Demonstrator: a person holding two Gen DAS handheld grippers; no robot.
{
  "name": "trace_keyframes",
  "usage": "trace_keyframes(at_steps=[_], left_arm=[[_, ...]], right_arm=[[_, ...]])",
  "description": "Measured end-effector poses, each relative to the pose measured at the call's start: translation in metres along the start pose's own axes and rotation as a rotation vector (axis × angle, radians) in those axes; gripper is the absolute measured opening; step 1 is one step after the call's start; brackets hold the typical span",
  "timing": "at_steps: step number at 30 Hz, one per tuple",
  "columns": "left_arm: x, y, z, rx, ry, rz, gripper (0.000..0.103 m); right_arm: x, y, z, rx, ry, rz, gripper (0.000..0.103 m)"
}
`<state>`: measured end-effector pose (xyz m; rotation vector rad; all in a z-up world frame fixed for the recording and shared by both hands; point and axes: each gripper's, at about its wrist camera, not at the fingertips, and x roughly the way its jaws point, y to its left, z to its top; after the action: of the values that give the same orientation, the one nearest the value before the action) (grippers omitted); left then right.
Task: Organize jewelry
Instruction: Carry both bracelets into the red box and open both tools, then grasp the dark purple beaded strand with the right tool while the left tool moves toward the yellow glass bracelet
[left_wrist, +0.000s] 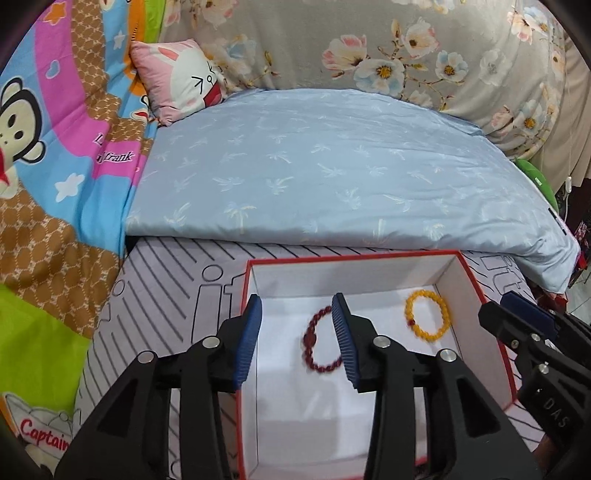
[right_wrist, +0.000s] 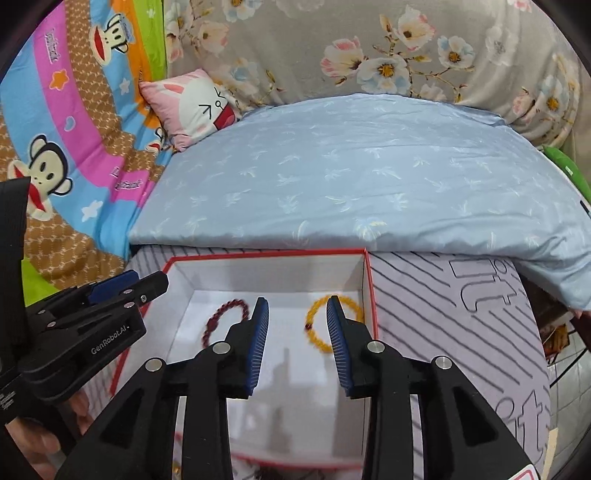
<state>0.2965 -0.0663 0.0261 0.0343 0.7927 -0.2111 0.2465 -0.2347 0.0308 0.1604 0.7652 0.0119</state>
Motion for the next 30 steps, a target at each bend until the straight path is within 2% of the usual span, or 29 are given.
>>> trace_keyframes(at_steps=[7, 15, 20, 23, 30], left_arm=[[-0.046, 0.003, -0.043, -0.008, -0.008, -0.005, 0.043], [-0.076, 0.002, -0.091, -0.014, 0.017, 0.007, 0.043], [-0.085, 0.009, -0.118, -0.031, 0.049, 0.016, 0.049], [-0.087, 0.017, -0.134, -0.058, 0.075, 0.028, 0.049], [-0.092, 0.034, -0.17, -0.093, 0.118, 0.063, 0.056]], right_arm=[[-0.048, 0.008, -0.047, -0.032, 0.0, -0.009, 0.03], [-0.078, 0.013, -0.097, -0.048, 0.023, -0.056, 0.029], [-0.086, 0.007, -0.127, -0.033, 0.066, -0.072, 0.029], [-0.088, 0.003, -0.144, -0.019, 0.095, -0.072, 0.029], [-0.089, 0.006, -0.166, -0.015, 0.128, -0.065, 0.029]])
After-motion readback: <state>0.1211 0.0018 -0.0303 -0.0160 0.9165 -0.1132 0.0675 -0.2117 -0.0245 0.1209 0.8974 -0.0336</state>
